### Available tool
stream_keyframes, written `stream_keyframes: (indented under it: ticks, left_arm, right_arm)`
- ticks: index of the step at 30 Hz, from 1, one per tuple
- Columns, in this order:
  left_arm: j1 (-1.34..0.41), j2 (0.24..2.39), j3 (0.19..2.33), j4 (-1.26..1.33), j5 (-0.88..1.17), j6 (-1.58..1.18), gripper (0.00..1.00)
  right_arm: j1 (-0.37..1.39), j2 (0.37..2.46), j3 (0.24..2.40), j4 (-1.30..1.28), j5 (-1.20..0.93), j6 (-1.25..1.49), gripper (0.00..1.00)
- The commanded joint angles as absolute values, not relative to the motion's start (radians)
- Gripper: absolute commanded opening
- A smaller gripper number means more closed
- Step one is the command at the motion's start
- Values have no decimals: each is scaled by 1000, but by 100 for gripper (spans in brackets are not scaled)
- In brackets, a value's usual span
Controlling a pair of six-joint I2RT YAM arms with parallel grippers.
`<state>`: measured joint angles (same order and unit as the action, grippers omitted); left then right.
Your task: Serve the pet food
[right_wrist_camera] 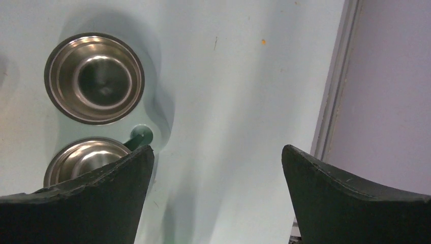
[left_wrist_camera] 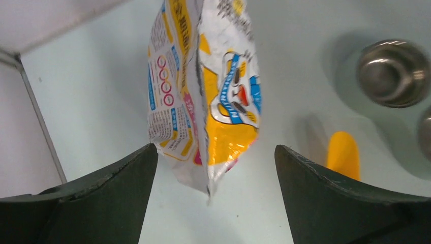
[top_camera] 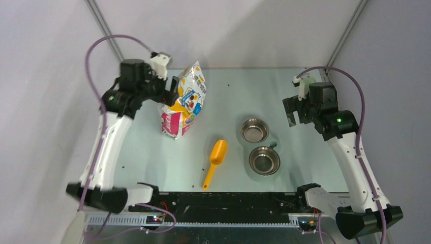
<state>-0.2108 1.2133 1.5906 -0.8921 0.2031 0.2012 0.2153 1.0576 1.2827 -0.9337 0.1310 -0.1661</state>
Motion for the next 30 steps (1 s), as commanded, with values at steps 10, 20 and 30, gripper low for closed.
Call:
stream_keyframes:
  ticks: [10,20,30]
  left_arm:
    - [-241,1482,1648,-1023,-71,98,40]
    - [-273,1457,1680,-909,389,30,0]
    - [-313,1490,1773,-769,526,-211,0]
  right_arm:
    - [376,1251,1399,-730,172,-239,100]
    - [484,1391,1527,-732,176,-198,100]
    - [488,1486,1612,-739,63,-130,100]
